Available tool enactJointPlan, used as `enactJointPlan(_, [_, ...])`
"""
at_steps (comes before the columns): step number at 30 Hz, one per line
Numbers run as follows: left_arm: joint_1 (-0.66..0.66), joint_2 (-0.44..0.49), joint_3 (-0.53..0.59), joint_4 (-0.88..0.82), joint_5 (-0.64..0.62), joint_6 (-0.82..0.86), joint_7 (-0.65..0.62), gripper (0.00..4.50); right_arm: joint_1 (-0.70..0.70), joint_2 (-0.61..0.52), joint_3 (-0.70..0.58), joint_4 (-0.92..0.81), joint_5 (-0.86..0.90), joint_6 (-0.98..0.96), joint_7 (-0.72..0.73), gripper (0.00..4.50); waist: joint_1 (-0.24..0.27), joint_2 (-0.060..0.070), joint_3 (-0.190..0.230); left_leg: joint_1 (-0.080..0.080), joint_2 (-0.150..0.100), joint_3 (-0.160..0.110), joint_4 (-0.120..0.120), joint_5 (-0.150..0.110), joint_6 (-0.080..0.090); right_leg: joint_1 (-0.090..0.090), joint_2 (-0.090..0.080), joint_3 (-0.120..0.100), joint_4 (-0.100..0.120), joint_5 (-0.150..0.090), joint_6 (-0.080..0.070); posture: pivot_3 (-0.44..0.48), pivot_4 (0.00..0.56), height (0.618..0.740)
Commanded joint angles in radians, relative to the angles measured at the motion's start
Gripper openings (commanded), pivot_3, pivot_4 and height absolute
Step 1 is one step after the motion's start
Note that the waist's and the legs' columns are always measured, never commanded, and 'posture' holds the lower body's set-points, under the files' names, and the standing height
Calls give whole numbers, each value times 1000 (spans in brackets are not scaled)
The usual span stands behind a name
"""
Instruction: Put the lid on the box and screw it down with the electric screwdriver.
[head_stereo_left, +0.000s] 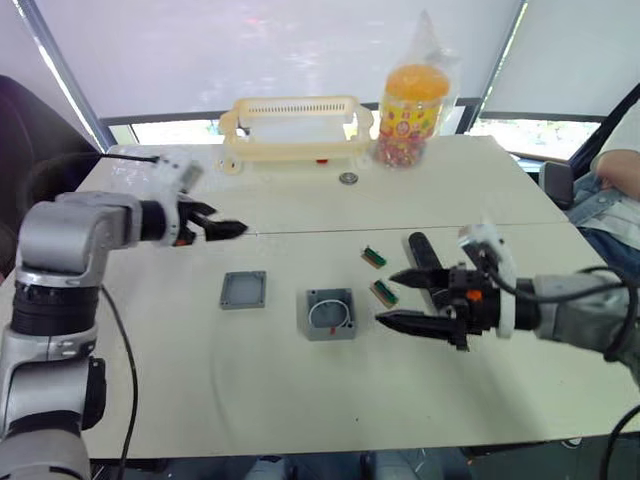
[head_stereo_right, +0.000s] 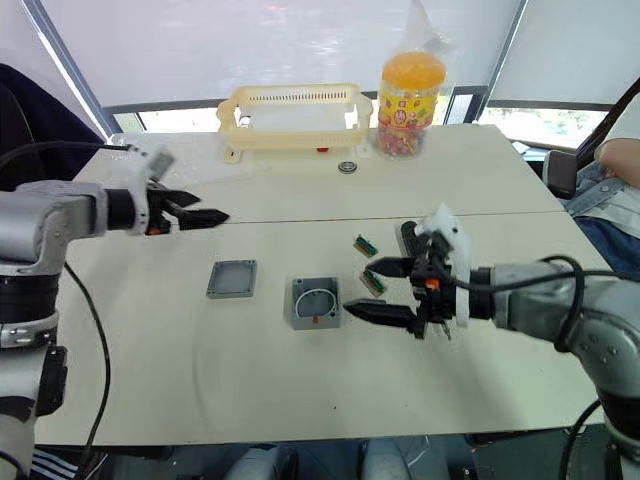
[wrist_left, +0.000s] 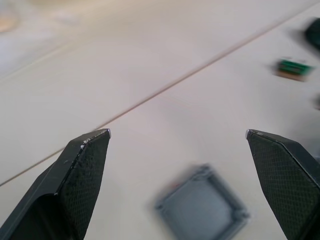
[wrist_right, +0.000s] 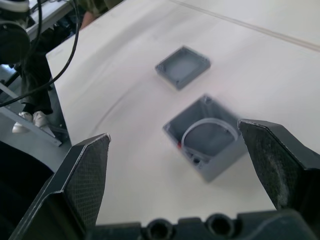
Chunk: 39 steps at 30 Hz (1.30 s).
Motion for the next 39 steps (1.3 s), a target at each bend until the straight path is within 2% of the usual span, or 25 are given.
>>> enactJointPlan(1, [38,108,11,2,-98,230,-61,4476,-73,-33,52,5,-52,-18,116,4500,0,0,0,0,0,1,-1,0,0,-1,0,1,0,0,0,0,150,740])
enactJointPlan(3, [77,125,15,7,-110,294,-36,4476,-108,-39,94,1,-98,-39,174,4500,4,0,0,-2,0,1,-1,0,0,-2,0,2,-1,-1,1,0,150,740])
enactJointPlan(7, [113,33,64,12,-110,359,60,4476,-145,-11,183,-32,-187,-77,226,4500,21,-2,0,-3,0,0,1,0,0,-1,-2,2,-1,0,2,0,150,740])
enactJointPlan(13, [96,-125,83,71,-72,345,210,4476,-133,31,287,-74,-358,-93,143,4500,24,-3,0,-3,0,0,2,2,-3,-2,-1,2,1,3,1,0,150,740])
enactJointPlan(22, [24,-205,53,254,-46,222,299,4476,-126,82,239,-90,-378,-36,69,4500,28,-3,-1,-3,0,1,2,4,-7,-5,-1,4,4,3,0,0,150,740])
enactJointPlan(28, [-30,-269,-45,361,-14,156,307,4476,-123,118,213,-112,-368,5,27,4500,36,-3,-2,-2,-1,0,2,3,-6,-4,-2,4,7,3,0,0,150,740])
enactJointPlan(32, [-68,-296,-140,342,20,192,333,4476,-116,141,202,-125,-368,26,-1,4500,35,-3,-2,3,-2,0,2,3,-5,0,-3,4,8,3,0,0,150,740])
enactJointPlan(37, [-116,-358,-141,320,45,291,405,4476,-96,181,186,-142,-363,47,-49,4500,33,-3,-2,6,-2,1,2,3,-5,2,-3,5,9,3,0,0,150,740])
enactJointPlan(39, [-112,-378,-135,315,52,314,427,3966,-88,196,182,-146,-365,53,-69,4500,32,-3,-2,6,-2,1,1,3,-5,2,-3,5,9,3,0,0,150,740])
